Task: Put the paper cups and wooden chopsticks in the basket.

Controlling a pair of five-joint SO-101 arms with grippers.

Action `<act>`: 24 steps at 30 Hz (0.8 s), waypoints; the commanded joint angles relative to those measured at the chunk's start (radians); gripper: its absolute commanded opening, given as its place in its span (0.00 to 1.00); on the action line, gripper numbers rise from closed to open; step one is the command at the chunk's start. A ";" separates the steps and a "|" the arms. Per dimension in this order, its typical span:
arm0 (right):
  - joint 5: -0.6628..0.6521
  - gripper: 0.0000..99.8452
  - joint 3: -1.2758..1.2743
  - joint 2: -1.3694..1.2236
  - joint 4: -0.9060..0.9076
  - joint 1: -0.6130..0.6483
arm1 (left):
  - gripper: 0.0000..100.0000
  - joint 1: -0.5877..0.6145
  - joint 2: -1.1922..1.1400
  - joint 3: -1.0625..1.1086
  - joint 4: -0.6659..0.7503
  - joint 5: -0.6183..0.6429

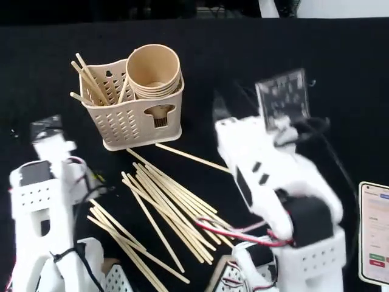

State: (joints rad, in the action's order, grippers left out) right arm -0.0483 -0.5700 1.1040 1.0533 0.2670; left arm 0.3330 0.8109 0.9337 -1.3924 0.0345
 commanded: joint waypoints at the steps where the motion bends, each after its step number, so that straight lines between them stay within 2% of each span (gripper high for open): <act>1: -0.006 0.13 -0.199 0.171 -0.112 -0.026 | 0.26 -0.176 0.000 0.013 -0.043 0.086; 5: -0.005 0.13 -0.377 0.318 -0.186 -0.023 | 0.26 -0.200 0.000 0.082 0.026 0.169; 8: -0.005 0.13 -0.455 0.380 -0.184 -0.023 | 0.26 -0.173 0.000 0.116 0.055 0.201; 10: -0.005 0.13 -0.490 0.392 -0.183 -0.023 | 0.26 -0.110 0.000 0.116 0.057 0.155; 11: -0.005 0.13 -0.506 0.392 -0.183 -0.023 | 0.26 -0.081 0.000 0.116 0.058 0.091; 12: -0.005 0.13 -0.522 0.392 -0.183 -0.023 | 0.26 -0.053 0.000 0.117 0.061 -0.011; 13: -0.005 0.13 -0.539 0.392 -0.184 -0.023 | 0.26 -0.027 0.000 0.119 0.064 -0.172; 16: -0.003 0.13 -0.576 0.397 -0.189 -0.026 | 0.26 0.035 0.009 0.116 0.114 -0.761; 17: -0.003 0.13 -0.584 0.400 -0.189 -0.028 | 0.26 0.038 0.012 0.117 0.121 -0.910; 19: -0.003 0.13 -0.590 0.400 -0.189 -0.028 | 0.26 0.022 0.003 0.128 0.112 -1.099; 22: -0.003 0.13 -0.590 0.397 -0.189 -0.028 | 0.26 -0.010 0.005 0.130 0.011 -1.396; 24: -0.003 0.13 -0.590 0.394 -0.189 -0.028 | 0.26 -0.044 0.011 0.128 -0.025 -1.522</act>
State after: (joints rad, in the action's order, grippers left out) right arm -0.0483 -1.1638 1.4845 0.8892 0.2578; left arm 0.3468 0.8094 1.0702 -1.3403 -1.0963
